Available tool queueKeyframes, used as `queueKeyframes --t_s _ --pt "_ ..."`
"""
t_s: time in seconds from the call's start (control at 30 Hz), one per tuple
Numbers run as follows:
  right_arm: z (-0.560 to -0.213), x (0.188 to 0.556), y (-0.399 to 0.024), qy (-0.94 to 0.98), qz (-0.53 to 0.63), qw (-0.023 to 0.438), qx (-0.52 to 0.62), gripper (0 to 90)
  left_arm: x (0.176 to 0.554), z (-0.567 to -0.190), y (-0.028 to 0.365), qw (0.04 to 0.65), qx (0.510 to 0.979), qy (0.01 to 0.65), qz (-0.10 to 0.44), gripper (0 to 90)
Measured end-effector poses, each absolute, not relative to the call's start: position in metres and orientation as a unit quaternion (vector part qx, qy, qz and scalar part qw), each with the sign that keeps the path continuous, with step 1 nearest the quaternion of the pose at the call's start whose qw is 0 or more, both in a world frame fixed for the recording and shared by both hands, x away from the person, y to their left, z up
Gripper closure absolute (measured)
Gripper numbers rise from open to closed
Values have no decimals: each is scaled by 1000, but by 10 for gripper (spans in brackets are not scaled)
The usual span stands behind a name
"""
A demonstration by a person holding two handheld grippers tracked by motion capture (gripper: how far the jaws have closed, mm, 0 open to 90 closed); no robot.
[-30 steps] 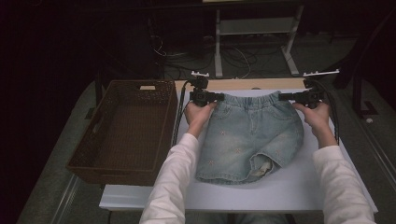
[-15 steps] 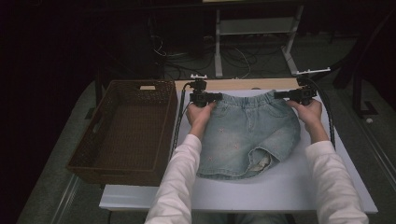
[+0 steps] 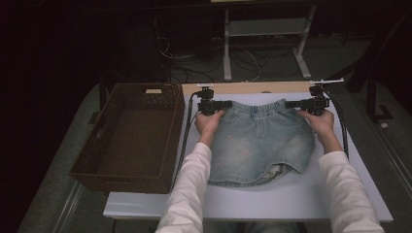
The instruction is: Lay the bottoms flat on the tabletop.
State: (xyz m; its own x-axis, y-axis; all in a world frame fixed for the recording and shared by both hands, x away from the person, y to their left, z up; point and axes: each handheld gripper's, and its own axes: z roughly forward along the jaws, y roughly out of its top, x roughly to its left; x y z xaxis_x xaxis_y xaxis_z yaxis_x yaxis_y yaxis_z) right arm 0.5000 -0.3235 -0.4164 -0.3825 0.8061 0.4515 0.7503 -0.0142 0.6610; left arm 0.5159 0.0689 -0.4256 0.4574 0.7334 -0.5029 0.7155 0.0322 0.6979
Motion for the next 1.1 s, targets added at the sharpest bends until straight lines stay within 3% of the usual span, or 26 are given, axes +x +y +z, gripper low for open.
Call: queueKeyframes --t_s 0.13,0.37,0.7,0.87,0.97,1.1 --pt "-418 498 -328 701 441 30 560 537 514 -428 70 500 693 520 4 518" --pt "-410 491 -332 689 462 24 558 410 503 -414 60 483 716 503 41 341" --pt "-378 474 -321 689 490 46 533 176 479 -391 61 482 732 480 41 253" --pt "-366 464 -313 696 494 45 520 122 465 -382 65 482 734 478 36 226" --pt "-361 456 -305 709 480 40 515 19 455 -377 68 475 738 478 29 205" --pt "-361 441 -294 722 479 36 498 0 440 -374 74 480 736 478 12 159"
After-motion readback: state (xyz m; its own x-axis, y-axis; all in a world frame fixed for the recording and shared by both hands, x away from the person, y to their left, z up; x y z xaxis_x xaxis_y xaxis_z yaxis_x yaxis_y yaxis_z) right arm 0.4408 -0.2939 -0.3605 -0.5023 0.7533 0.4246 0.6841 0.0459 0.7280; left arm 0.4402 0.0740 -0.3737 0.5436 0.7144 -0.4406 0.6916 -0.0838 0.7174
